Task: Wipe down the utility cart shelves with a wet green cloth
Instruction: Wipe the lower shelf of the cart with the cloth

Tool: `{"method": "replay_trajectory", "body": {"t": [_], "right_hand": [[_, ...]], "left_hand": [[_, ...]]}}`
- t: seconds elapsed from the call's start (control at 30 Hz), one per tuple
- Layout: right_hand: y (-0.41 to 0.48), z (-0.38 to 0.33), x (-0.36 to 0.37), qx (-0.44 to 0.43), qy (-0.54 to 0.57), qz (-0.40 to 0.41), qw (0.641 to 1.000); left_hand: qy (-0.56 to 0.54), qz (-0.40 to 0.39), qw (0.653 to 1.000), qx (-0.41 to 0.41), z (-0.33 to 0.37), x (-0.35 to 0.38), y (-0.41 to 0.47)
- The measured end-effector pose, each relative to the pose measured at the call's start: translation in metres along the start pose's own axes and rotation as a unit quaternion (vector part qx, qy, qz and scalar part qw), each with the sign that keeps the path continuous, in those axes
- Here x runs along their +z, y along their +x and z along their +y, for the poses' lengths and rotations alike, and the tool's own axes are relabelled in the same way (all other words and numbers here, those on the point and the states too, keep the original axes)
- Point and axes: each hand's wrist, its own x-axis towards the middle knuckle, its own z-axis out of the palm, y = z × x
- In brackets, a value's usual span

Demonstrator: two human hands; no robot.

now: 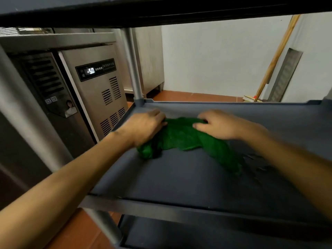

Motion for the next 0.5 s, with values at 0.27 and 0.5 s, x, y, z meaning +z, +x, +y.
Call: {"method": "replay_trajectory", "body": {"t": [0.27, 0.5], "right_hand": [[0.106, -0.033, -0.047, 0.057, 0.018, 0.275, 0.959], [0.137, -0.047, 0.003, 0.003, 0.058, 0.287, 0.956]], "left_hand": [[-0.013, 0.169, 0.983, -0.072, -0.070, -0.062, 0.060], [0.003, 0.156, 0.982, -0.105, -0.096, -0.033, 0.045]]}}
